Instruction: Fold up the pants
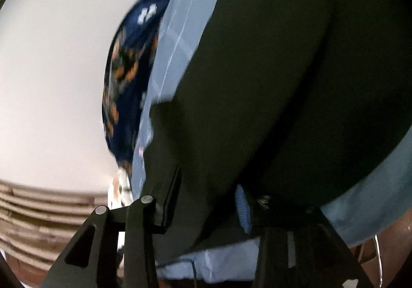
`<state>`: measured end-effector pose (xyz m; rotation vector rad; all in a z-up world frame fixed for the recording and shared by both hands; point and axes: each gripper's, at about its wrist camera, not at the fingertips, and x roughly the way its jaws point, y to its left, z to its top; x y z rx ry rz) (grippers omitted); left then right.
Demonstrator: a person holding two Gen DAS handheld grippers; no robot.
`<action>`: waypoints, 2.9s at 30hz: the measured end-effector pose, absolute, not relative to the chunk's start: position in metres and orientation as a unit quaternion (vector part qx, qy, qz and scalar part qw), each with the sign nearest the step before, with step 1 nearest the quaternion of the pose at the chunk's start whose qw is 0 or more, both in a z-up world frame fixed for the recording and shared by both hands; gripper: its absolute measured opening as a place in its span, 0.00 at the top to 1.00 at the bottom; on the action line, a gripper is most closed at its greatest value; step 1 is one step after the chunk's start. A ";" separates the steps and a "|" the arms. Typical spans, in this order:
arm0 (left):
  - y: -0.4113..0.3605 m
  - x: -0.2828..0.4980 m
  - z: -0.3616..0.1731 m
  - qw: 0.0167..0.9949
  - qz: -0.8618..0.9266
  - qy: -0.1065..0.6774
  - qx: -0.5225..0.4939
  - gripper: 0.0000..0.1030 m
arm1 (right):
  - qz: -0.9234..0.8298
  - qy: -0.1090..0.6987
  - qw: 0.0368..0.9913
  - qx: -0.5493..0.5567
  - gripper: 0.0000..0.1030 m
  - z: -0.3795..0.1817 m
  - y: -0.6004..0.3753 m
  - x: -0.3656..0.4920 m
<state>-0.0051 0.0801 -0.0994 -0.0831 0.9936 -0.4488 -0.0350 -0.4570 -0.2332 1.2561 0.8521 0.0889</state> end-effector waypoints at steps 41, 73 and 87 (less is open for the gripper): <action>0.032 0.020 -0.162 0.818 -0.198 0.540 -0.022 0.50 | -0.089 0.214 0.731 0.642 0.95 -0.256 -0.693 -0.119; 0.032 0.019 -0.160 0.816 -0.202 0.541 0.008 0.37 | -0.055 0.282 0.724 0.627 0.99 -0.249 -0.649 -0.131; 0.031 0.016 -0.161 0.821 -0.207 0.532 0.004 0.30 | -0.064 0.301 0.750 0.586 0.97 -0.230 -0.642 -0.134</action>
